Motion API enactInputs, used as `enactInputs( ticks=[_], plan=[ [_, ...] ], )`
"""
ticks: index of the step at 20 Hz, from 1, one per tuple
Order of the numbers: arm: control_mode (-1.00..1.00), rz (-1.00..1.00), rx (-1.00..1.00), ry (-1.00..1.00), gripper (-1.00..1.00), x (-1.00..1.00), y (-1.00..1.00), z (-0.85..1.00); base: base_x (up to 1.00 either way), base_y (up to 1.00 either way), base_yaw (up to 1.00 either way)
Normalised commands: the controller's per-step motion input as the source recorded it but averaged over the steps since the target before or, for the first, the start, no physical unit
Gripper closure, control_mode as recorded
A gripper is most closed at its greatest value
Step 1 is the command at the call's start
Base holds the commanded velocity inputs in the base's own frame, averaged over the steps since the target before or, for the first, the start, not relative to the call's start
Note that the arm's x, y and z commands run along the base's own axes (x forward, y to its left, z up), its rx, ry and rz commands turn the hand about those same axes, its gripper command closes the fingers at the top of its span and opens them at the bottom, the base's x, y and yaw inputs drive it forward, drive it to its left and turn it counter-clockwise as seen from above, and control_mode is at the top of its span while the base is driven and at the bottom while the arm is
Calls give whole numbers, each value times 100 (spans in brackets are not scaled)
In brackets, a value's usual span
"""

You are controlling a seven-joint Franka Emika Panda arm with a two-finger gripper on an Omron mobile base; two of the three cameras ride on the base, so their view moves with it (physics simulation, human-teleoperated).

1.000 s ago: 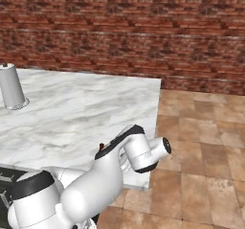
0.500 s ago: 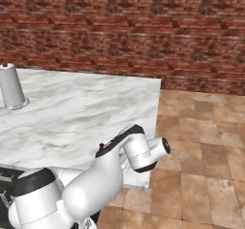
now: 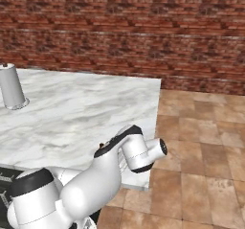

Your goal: Pick the bottled drink from the counter and place it in the open cabinet.

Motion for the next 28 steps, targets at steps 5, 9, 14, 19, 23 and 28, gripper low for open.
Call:
enactInputs(
  ticks=[5,9,14,19,23,28],
  plan=[
    [-100,0,3,0,-100,0,0,0,0,0,0],
    [-100,0,5,0,-100,0,5,0,0,0,0],
    [-100,0,6,0,-100,-1,12,0,0,0,0],
    [-100,1,6,0,-100,0,12,0,0,0,0],
    [-100,1,4,2,-100,0,6,0,0,0,0],
    [-100,2,4,2,-100,0,7,0,0,0,0]
  ],
)
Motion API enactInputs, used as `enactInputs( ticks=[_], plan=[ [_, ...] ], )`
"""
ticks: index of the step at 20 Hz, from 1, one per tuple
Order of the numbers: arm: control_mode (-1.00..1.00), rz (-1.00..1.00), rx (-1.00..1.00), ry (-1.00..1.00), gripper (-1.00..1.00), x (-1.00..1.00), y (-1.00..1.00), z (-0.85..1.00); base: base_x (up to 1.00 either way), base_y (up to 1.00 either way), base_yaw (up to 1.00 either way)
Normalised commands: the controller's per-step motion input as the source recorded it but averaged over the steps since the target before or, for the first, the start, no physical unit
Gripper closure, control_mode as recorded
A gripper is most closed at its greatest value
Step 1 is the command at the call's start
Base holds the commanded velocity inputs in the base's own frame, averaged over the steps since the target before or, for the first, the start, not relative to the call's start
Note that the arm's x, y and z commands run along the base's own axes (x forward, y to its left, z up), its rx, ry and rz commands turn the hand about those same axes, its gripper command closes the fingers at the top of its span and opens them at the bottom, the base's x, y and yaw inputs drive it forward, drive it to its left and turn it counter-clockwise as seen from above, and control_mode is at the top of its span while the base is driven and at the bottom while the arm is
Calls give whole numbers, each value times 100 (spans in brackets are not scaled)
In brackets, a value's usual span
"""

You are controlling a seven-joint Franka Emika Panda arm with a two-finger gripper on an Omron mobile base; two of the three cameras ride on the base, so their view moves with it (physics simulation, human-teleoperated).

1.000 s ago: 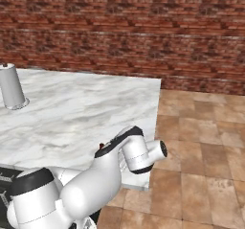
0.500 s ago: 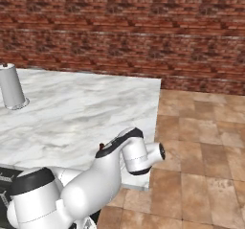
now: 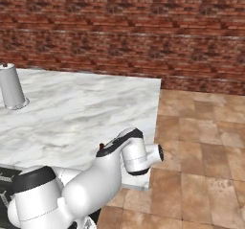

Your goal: Pick the bottled drink from the counter and place it in the open cabinet.

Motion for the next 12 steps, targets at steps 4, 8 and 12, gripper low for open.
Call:
enactInputs(
  ticks=[4,8,12],
  plan=[
    [-100,2,4,3,-100,-1,8,0,0,0,0],
    [-100,2,4,2,-100,0,12,0,0,0,0],
    [-100,1,3,3,-100,0,15,0,0,0,0]
  ],
)
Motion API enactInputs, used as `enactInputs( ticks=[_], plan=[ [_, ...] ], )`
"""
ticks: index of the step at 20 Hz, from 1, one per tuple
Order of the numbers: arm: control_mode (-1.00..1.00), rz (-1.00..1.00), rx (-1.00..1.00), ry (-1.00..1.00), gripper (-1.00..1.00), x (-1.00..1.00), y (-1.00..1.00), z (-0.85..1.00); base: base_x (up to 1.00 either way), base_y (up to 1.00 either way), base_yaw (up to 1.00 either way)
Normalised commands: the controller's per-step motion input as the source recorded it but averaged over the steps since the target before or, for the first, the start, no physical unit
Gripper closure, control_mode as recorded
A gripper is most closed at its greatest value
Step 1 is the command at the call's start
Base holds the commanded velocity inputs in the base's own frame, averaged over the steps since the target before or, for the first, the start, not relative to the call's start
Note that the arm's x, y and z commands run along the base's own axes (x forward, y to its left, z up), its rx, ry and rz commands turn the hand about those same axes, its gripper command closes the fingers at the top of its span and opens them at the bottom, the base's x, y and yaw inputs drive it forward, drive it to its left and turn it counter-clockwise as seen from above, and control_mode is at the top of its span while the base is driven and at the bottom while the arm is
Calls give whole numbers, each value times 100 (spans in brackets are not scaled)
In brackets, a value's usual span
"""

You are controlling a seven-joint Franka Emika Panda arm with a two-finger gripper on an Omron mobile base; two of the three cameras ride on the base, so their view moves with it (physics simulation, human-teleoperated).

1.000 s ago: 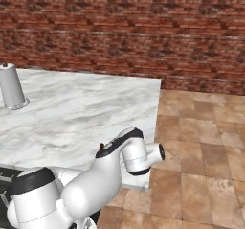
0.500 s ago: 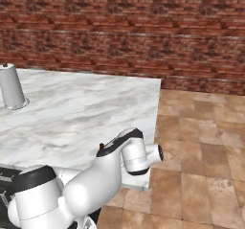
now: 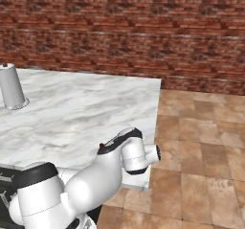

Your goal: Pick the bottled drink from the counter and place it in the open cabinet.

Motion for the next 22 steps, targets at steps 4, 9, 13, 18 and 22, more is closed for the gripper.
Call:
enactInputs(
  ticks=[4,9,13,18,22],
  plan=[
    [-100,0,0,3,-100,0,9,0,0,0,0],
    [-100,0,0,1,-100,0,1,0,0,0,0],
    [-100,0,0,0,-100,0,0,0,0,0,0],
    [-100,0,0,0,100,0,0,0,0,0,0],
    [-100,0,0,0,100,0,0,0,0,0,0]
  ],
)
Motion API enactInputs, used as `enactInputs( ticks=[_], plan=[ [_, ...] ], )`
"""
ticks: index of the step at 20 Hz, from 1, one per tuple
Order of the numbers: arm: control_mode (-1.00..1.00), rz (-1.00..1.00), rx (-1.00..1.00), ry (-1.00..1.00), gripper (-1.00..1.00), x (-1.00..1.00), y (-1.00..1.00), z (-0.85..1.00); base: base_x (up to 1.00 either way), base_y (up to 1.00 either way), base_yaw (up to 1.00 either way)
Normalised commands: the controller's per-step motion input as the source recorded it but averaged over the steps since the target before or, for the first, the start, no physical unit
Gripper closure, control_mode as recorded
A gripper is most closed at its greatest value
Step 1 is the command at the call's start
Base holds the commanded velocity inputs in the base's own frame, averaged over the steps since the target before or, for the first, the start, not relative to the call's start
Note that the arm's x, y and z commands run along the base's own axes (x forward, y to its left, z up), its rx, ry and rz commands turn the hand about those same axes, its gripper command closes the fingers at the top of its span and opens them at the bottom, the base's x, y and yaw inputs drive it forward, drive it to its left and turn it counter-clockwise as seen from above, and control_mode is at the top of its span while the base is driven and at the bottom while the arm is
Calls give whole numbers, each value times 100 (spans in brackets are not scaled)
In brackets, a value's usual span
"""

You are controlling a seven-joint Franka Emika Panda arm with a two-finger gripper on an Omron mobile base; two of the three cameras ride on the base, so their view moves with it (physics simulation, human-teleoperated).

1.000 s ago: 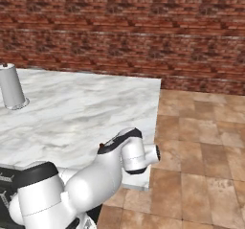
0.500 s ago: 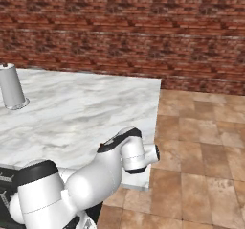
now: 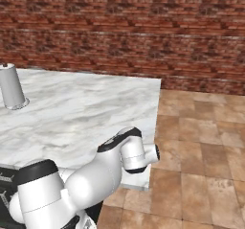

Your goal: Pick the bottled drink from the counter and place it in the open cabinet.

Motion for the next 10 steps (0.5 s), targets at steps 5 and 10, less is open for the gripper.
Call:
enactInputs(
  ticks=[5,10],
  plan=[
    [-100,0,0,0,100,0,0,0,0,0,0],
    [-100,-2,0,0,100,0,0,5,0,0,0]
  ],
)
